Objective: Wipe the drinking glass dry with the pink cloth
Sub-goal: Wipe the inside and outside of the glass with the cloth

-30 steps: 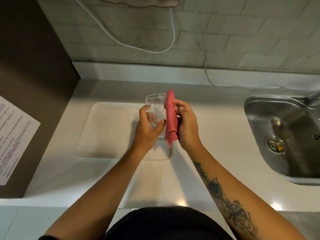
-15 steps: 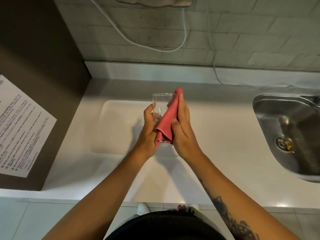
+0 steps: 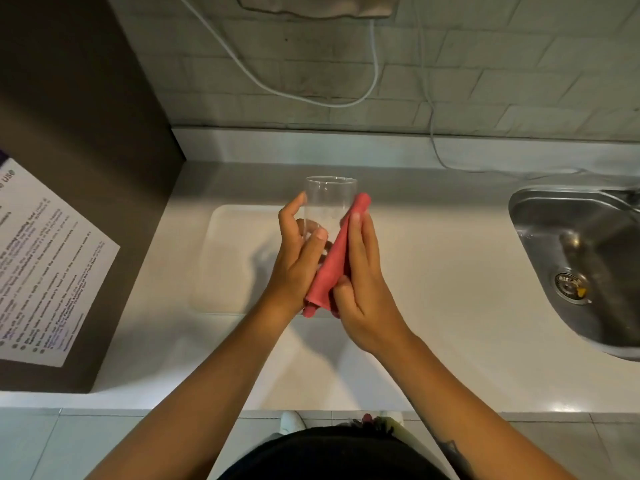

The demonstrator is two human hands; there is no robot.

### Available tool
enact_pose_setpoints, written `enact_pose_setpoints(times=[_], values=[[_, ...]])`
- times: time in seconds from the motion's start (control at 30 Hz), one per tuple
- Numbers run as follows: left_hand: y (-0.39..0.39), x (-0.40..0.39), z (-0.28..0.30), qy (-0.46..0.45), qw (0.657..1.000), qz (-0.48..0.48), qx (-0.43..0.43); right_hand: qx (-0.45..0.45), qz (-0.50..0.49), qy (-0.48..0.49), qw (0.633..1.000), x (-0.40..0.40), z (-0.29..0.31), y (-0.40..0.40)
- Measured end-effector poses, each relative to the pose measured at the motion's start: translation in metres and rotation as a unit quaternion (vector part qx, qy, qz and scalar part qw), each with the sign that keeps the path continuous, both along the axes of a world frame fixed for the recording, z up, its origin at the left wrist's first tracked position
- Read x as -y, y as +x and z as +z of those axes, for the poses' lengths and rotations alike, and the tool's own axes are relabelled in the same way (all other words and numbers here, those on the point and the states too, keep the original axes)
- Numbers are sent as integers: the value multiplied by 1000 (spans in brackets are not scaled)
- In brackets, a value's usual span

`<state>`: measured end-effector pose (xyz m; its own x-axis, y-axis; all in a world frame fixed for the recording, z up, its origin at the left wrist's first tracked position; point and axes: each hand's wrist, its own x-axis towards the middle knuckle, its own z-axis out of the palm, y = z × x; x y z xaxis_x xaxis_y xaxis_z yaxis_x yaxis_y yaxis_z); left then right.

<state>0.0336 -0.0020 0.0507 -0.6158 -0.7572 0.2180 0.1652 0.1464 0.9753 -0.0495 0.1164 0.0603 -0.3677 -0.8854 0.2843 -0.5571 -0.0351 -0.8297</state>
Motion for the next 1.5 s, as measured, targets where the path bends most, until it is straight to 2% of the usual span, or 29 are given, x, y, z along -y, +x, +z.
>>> enact_pose_setpoints(times=[0.1,0.2,0.43,0.63,0.7,0.8,1.03,1.2,1.4,1.5], values=[[3,-7,0,-13,1000,-15,18,12,-25,-36,999,15,9,-10],[4,-10,2,-17,999,-1,50,78,-45,-71,993,31,22,-20],[6,1,-8,-45,998,-9,46,142,-71,-65,985,20,17,7],[4,-13,-5,-34,999,-10,32,131,-100,-62,984,38,51,-18],[3,-6,-3,-53,998,0,26,120,-82,-67,987,31,48,-12],[7,1,-5,-74,997,1,23,153,-58,-60,985,17,33,0],[2,-17,7,-77,997,17,25,142,-89,-77,983,37,58,-23],[6,-1,22,-2,1000,-7,-25,99,-25,-74,992,11,33,9],[0,-20,24,67,997,-32,-15,124,-79,-51,988,32,65,-24],[0,-17,23,63,998,-19,-6,103,-65,-58,991,25,62,-13]])
